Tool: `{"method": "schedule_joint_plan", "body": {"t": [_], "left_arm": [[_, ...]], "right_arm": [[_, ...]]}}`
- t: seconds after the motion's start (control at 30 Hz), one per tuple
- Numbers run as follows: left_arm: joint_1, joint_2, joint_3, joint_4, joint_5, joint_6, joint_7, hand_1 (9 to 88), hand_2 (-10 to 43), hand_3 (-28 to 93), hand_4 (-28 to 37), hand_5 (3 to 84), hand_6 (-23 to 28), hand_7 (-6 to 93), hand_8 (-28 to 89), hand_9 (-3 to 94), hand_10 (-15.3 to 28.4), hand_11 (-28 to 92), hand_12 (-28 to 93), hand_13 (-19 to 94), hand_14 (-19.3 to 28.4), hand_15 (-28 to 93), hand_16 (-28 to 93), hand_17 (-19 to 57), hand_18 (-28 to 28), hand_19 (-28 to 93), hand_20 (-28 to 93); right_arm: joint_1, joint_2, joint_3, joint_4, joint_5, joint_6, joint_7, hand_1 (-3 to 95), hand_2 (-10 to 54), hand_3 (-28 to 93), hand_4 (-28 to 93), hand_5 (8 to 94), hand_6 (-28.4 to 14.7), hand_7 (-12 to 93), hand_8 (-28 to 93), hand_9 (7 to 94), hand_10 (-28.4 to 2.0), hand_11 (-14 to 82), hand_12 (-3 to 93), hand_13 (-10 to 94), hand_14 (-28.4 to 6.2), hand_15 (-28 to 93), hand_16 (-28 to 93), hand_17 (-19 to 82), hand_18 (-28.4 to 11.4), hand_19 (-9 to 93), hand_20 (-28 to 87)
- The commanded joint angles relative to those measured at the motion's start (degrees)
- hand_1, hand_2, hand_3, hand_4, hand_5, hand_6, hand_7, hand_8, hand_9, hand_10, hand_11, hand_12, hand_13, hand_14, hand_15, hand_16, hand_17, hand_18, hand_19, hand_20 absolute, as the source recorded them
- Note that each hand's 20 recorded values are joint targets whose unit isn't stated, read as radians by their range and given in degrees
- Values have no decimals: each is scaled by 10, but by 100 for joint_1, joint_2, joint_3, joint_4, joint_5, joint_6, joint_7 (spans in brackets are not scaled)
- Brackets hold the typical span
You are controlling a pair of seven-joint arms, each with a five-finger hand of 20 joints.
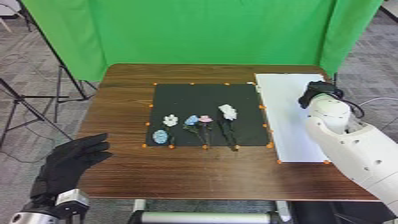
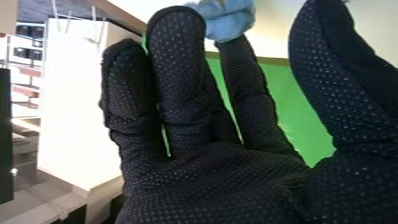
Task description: Arrange flowers
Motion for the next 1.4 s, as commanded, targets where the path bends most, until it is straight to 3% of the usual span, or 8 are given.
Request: {"method": "schedule_joint_plan", "body": {"t": [0.03, 0.23, 0.47, 0.63, 1.03, 1.23, 1.3, 1.4], "left_arm": [[12, -18, -23, 18, 26, -86, -65, 274, 56, 796, -158, 543, 160, 162, -77, 486, 242, 353, 122, 399, 284, 692, -129, 7, 284, 605, 496], [-15, -27, -17, 20, 33, -103, -102, 274, 56, 796, -158, 543, 161, 161, -77, 485, 241, 353, 121, 399, 284, 692, -128, 7, 284, 604, 497], [10, -23, -21, 6, 30, -79, -61, 274, 56, 796, -158, 542, 160, 163, -77, 485, 242, 353, 120, 399, 284, 692, -128, 7, 284, 604, 497], [11, -33, -9, 19, 31, -82, -48, 274, 56, 796, -157, 543, 160, 162, -77, 486, 242, 353, 120, 399, 284, 692, -128, 7, 284, 603, 497], [165, -60, -66, -44, 13, 0, 18, 274, 56, 796, -158, 543, 160, 162, -77, 485, 242, 353, 121, 400, 284, 692, -129, 7, 284, 603, 497], [242, -9, -145, -52, -23, 20, 70, 274, 56, 796, -158, 542, 160, 162, -77, 486, 242, 352, 121, 400, 284, 692, -128, 7, 284, 603, 498], [270, -1, -202, -56, -20, 16, 47, 274, 56, 796, -158, 542, 160, 162, -77, 486, 242, 352, 120, 400, 284, 691, -129, 7, 284, 603, 498], [265, 25, -247, -57, -28, 22, 30, 273, 56, 796, -157, 542, 160, 163, -77, 486, 242, 352, 120, 400, 284, 692, -128, 7, 284, 603, 497]], "right_arm": [[-87, -41, 196, 37, 44, -196, 128, 341, -89, 836, -269, 477, -58, 176, -110, 505, -200, 109, 151, 673, -105, 667, 160, 499, -172, 932, 66], [-270, -10, 233, 33, 283, 273, 237, 354, -89, 832, -269, 501, -75, 170, -110, 519, -164, 123, 155, 675, -100, 667, 162, 498, -172, 932, 70], [-290, -69, 321, 184, 242, 391, 404, 453, -95, 805, -282, 621, -19, 250, -108, 678, -104, 179, 159, 744, -42, 599, 242, 481, -163, 932, 39], [-196, 26, -6, 326, 19, 975, 469, 573, -95, 727, -283, 711, 22, 392, 29, 877, -61, 113, 357, 807, -1, 554, 295, 515, -147, 932, 82], [58, 353, -520, 19, -59, 1653, 287, 589, -95, 752, -283, 765, 17, 385, 57, 919, -57, 120, 383, 845, 13, 548, 306, 548, -144, 932, 129], [477, 104, -1083, -179, -139, 2395, -610, 591, -95, 753, -283, 770, 13, 377, 66, 920, -63, 120, 386, 849, 7, 553, 304, 552, -149, 932, 150], [-213, 430, -517, -1446, -136, 1933, -371, 592, -95, 754, -283, 771, 13, 374, 69, 921, -63, 120, 384, 850, 5, 556, 301, 552, -151, 932, 160], [-288, 369, -703, -1676, -130, 2140, -561, 591, -95, 756, -283, 773, 11, 371, 70, 921, -64, 121, 385, 850, 2, 561, 300, 551, -152, 932, 168]]}}
